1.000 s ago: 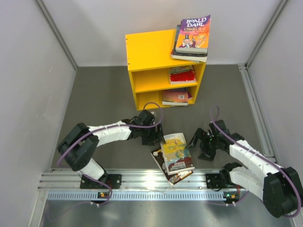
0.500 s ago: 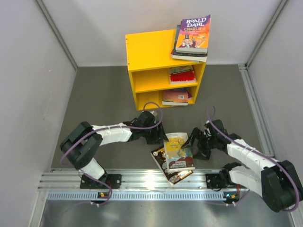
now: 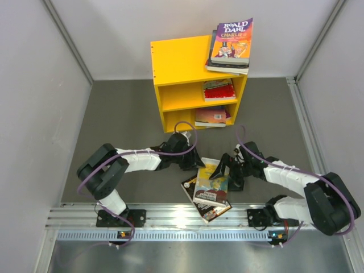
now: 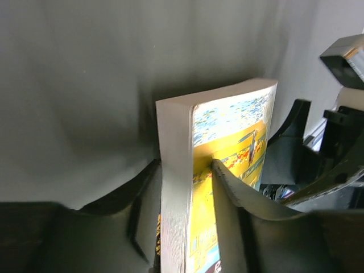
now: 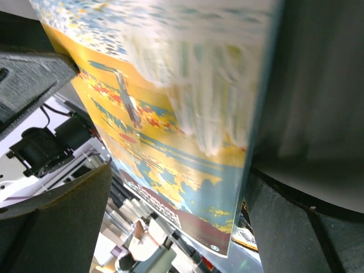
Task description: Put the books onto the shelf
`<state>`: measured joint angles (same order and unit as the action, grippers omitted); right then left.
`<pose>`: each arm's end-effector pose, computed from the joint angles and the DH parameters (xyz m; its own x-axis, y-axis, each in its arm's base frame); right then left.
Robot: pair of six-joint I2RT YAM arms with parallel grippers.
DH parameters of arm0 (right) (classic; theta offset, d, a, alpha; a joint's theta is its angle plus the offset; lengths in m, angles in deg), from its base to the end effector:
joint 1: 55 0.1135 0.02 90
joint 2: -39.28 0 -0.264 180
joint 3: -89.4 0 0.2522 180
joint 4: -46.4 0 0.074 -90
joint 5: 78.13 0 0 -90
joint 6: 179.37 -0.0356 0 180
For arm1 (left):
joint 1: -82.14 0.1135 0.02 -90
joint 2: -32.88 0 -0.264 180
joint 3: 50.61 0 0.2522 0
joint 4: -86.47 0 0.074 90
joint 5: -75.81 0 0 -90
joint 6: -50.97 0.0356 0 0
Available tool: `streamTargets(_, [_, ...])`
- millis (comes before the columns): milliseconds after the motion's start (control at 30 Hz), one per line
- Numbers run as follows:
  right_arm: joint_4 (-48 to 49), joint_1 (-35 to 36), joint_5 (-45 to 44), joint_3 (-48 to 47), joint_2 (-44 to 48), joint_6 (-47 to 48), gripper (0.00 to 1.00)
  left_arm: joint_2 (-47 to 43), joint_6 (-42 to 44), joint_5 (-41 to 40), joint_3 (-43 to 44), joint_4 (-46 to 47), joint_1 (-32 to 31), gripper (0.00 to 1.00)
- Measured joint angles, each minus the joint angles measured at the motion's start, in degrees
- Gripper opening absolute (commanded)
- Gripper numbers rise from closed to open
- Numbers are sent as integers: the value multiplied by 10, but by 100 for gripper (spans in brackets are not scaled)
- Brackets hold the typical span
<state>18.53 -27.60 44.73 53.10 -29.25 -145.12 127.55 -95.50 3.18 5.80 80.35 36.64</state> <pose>0.1585 0.1039 0.1346 -0.9512 0.2890 0.1082 0.2835 0.6794 0.6768 0.2144 -0.2333 0.1449 -0.9629 -0.1552 -0.2207 0.0500 0.7013 -0.7111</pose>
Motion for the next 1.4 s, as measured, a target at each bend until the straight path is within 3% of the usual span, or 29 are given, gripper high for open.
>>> streamTargets(67, [2,4,4,-5,-10,0,96,1,-1,-1,0,5,0,37])
streamTargets(100, [3,6,7,-5,-14,0,96,1,-2,-3,1,7,1,26])
streamTargets(300, [17,10,21,-5,-28,-7,96,1,2,-1,6,16,2,0])
streamTargets(533, [13,15,27,-19,-46,-9,98,0,14,-1,24,-10,2,0])
streamTargets(700, [12,17,-3,-28,-34,-5,100,-15,25,7,68,-80,9,0])
streamTargets(1067, [60,-25,-74,-54,35,-21,100,-57,-40,97,92,-108,106,0])
streamTargets(1400, [266,-25,-65,141,108,-173,100,-57,-127,142,75,-63,136,0])
